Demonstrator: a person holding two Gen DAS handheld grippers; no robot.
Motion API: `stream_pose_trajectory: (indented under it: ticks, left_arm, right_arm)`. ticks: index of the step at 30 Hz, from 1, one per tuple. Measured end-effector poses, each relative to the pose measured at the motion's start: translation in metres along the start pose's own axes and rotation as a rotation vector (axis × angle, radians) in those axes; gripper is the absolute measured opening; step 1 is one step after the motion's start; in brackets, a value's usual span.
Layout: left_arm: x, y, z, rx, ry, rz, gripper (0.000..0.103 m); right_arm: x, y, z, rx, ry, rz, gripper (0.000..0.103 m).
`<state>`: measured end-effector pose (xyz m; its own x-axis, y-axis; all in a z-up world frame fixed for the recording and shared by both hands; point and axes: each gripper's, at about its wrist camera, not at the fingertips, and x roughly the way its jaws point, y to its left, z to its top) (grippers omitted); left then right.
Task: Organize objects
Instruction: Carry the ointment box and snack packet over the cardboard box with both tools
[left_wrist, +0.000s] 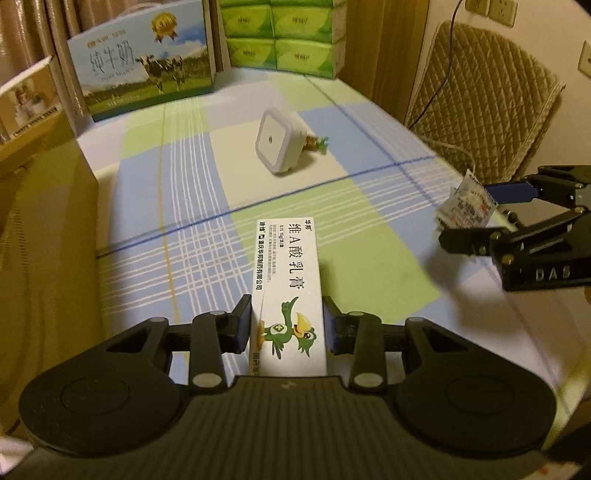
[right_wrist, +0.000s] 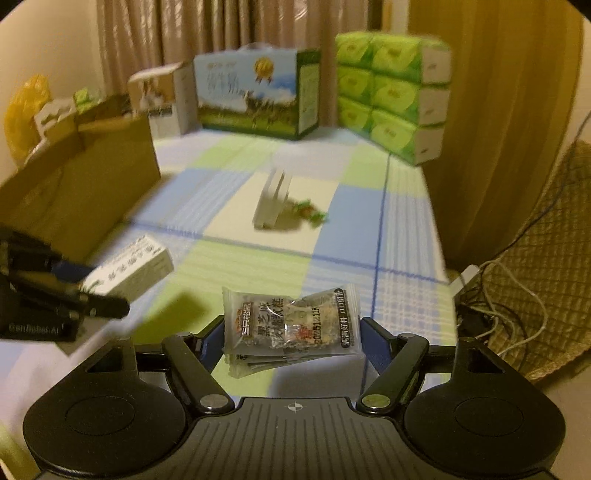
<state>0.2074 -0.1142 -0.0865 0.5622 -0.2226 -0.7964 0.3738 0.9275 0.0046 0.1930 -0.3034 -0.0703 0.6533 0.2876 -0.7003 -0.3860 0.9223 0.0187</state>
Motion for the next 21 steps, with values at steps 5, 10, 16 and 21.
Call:
stream_pose_trajectory:
  ticks: [5, 10, 16, 21]
  left_arm:
    - [-0.042, 0.0, 0.003, -0.026, -0.035, 0.001, 0.033]
    - [-0.087, 0.007, 0.001, -0.042, -0.075, 0.006, 0.033]
    - [-0.134, 0.02, -0.012, -0.059, -0.108, 0.031, 0.033]
    - [-0.166, 0.037, -0.031, -0.076, -0.128, 0.06, 0.033]
  right_arm:
    - [-0.046, 0.011, 0.016, 0.066, -0.043, -0.016, 0.073]
    - [-0.084, 0.032, 0.026, 0.119, -0.074, -0.018, 0.073]
    - [-0.122, 0.067, 0.028, 0.141, -0.102, 0.005, 0.073]
    - [-0.138, 0.099, 0.025, 0.133, -0.104, 0.049, 0.073]
